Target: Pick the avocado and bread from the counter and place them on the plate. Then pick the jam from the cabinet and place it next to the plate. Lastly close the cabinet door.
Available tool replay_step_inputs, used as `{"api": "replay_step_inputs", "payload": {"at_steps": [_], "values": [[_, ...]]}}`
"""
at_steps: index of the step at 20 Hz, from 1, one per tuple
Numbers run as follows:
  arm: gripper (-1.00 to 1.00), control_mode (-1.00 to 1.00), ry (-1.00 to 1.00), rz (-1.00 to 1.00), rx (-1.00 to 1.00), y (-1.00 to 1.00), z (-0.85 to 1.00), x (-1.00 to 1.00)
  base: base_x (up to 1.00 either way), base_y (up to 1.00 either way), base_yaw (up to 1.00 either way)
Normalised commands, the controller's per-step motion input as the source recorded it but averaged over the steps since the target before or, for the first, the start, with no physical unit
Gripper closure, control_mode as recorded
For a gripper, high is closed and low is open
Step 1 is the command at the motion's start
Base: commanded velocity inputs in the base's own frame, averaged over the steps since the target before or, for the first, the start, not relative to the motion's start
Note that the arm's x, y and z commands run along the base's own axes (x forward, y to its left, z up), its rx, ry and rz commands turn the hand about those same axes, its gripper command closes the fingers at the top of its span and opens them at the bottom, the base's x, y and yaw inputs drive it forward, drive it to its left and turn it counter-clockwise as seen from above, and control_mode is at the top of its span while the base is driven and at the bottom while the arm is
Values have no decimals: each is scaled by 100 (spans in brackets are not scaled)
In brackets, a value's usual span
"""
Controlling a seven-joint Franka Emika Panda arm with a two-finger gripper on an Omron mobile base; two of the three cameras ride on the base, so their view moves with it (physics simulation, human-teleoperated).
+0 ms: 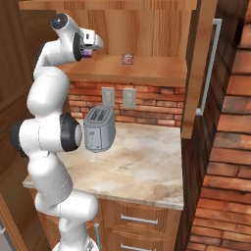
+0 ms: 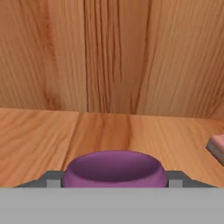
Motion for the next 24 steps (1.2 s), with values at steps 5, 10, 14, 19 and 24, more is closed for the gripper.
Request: {"api": "replay_step_inputs", "payload": {"at_steps": [5, 10, 14, 19, 24], "values": [[100, -100, -26, 0, 0, -6, 0, -90, 0, 0, 0], [100, -100, -21, 0, 2, -6, 13, -89, 0, 0, 0], [100, -100, -8, 0, 11, -11, 75, -83, 0, 0, 0], [100, -100, -5, 0, 14, -16, 51, -100, 0, 0, 0], [100, -100, -3, 0, 12, -23, 5, -100, 0, 0, 0]]}}
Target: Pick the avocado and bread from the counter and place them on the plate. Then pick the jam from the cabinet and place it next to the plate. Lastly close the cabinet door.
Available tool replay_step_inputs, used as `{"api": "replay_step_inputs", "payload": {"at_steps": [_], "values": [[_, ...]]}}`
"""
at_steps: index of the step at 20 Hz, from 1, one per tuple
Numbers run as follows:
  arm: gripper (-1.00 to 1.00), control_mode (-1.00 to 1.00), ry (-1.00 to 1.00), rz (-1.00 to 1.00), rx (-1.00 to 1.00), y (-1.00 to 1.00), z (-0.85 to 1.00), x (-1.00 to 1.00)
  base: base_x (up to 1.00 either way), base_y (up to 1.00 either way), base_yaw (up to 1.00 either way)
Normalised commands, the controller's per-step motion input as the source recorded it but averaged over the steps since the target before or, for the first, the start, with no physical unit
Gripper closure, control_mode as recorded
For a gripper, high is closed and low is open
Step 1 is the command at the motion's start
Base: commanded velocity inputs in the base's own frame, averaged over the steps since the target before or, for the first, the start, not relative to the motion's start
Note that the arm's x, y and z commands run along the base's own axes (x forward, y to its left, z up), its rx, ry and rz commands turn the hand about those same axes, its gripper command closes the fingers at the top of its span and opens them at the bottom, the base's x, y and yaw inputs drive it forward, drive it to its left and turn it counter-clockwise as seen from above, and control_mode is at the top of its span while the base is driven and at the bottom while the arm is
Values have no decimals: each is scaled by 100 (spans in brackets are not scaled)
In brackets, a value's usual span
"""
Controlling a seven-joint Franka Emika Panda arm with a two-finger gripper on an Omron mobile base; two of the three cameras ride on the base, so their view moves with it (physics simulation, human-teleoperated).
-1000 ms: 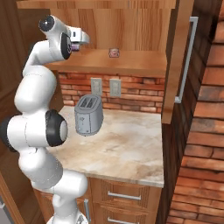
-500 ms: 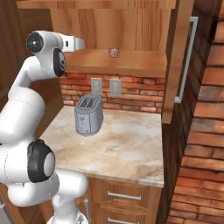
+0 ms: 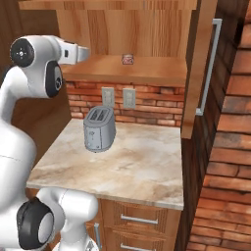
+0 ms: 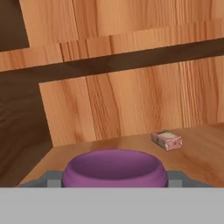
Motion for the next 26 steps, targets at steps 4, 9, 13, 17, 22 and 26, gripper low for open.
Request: {"api": "replay_step_inputs", "payload": {"at_steps": [4, 9, 13, 17, 22, 26], "values": [[100, -100, -7, 0, 5, -19, 0, -100, 0, 0, 0], [100, -100, -9, 0, 2, -13, 0, -100, 0, 0, 0], [100, -100, -4, 0, 1, -14, 0, -100, 0, 0, 0], [100, -100, 4, 0, 0, -8, -4, -95, 0, 0, 0], [100, -100, 29, 0, 0, -1, -11, -52, 0, 0, 0], [100, -100, 37, 0, 0, 0, -6, -24, 0, 0, 0]]}}
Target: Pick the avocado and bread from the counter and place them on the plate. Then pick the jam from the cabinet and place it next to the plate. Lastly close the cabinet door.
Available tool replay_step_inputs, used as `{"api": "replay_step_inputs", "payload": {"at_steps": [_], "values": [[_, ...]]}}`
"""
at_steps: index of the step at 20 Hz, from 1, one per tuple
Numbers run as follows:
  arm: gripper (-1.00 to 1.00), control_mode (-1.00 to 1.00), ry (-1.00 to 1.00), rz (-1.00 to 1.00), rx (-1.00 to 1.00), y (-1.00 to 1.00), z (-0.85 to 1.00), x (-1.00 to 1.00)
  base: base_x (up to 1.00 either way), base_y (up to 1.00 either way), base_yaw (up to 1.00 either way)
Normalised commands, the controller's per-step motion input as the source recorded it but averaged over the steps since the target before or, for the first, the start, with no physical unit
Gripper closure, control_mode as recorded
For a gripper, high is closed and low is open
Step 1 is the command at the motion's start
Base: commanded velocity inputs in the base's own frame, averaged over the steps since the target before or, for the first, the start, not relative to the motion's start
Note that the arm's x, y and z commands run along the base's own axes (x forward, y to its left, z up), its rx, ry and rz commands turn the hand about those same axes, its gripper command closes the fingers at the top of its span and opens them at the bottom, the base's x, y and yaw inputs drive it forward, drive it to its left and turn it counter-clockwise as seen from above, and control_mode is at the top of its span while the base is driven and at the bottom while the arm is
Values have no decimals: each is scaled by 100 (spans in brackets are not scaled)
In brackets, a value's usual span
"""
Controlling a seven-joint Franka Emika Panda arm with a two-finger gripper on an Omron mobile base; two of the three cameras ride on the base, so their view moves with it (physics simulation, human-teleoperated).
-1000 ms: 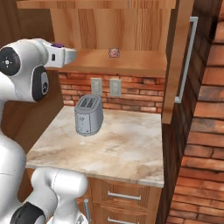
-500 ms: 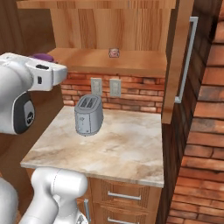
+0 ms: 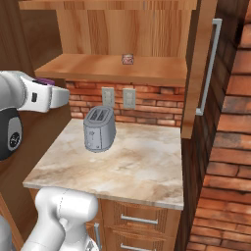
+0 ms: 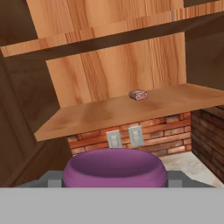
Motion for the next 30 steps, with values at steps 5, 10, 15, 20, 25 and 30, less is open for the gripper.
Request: {"api": "replay_step_inputs", "payload": {"at_steps": [5, 10, 15, 20, 25, 30], "values": [[100, -100, 17, 0, 0, 0, -5, -16, 0, 0, 0], [100, -100, 0, 0, 0, 0, -15, -12, 0, 0, 0], [100, -100, 0, 0, 0, 0, -18, -7, 0, 0, 0], [100, 100, 0, 0, 0, 0, -9, 0, -16, 0, 0], [100, 100, 0, 0, 0, 0, 0, 0, -67, 0, 0], [100, 100, 0, 0, 0, 0, 0, 0, -71, 0, 0]]}}
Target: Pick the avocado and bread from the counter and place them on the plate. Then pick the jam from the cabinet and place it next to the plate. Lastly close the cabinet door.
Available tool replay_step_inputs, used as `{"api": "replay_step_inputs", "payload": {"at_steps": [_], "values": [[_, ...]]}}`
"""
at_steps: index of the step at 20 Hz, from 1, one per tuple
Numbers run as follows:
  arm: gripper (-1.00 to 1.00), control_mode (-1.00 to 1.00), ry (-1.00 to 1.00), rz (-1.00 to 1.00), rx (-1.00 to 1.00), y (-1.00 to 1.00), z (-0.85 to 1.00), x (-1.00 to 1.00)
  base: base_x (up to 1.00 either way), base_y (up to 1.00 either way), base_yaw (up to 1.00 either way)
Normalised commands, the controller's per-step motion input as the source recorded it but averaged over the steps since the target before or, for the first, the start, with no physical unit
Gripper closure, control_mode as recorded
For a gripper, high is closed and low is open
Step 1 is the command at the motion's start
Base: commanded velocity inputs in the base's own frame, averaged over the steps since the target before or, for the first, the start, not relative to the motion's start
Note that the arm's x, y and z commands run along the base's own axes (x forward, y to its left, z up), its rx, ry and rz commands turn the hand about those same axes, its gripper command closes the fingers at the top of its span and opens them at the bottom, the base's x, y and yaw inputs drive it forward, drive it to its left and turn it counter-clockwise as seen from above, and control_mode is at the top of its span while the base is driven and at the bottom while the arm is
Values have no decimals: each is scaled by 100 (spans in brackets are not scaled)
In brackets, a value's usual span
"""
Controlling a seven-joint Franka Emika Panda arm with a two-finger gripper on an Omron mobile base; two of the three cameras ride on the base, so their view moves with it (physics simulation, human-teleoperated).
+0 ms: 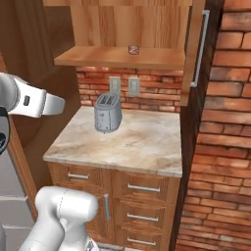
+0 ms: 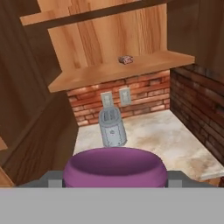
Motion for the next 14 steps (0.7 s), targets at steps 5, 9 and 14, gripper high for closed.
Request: {"api": "replay_step_inputs", "payload": {"at_steps": [5, 9, 14], "values": [[100, 100, 0, 0, 0, 0, 0, 0, -52, 0, 2], [100, 100, 0, 0, 0, 0, 0, 0, -35, 0, 18], [100, 100, 0, 0, 0, 0, 0, 0, -32, 0, 35]]}}
